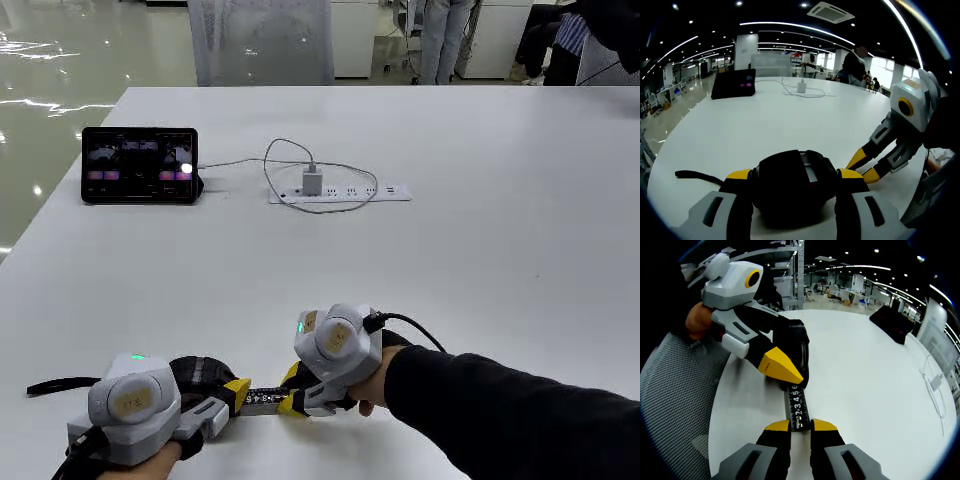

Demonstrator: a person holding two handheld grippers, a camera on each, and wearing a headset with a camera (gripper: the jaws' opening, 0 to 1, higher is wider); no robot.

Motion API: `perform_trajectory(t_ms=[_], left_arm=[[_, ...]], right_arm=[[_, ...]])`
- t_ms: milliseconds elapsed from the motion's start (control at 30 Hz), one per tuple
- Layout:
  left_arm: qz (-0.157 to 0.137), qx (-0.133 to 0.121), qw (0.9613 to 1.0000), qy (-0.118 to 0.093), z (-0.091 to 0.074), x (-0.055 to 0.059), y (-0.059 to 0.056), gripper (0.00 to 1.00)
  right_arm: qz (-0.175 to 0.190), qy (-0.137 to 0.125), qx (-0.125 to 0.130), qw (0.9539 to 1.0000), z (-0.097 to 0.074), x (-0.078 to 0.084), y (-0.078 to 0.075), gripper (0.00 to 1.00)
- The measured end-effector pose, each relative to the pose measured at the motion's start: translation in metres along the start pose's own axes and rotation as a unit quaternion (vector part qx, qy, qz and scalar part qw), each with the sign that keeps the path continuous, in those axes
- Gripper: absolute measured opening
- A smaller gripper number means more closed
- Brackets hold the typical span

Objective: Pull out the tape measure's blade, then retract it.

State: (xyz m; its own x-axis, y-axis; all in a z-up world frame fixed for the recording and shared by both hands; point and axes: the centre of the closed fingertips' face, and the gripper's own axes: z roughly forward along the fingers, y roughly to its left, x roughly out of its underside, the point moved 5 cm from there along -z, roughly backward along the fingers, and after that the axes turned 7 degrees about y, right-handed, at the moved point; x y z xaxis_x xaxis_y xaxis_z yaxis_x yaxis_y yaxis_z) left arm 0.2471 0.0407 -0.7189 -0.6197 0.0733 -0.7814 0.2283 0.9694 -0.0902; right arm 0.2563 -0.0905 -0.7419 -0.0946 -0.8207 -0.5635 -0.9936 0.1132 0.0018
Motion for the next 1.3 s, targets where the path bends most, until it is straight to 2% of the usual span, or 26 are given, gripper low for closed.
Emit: perform_trajectory(t_ms=[1300], left_arm=[[-0.003,0.001,1.0000,0.000,0.001,0.000,0.000,0.62]], right_arm=[[-0.001,-0.009,-0.003,1.0000,0.010,-0.014,0.002,0.10]])
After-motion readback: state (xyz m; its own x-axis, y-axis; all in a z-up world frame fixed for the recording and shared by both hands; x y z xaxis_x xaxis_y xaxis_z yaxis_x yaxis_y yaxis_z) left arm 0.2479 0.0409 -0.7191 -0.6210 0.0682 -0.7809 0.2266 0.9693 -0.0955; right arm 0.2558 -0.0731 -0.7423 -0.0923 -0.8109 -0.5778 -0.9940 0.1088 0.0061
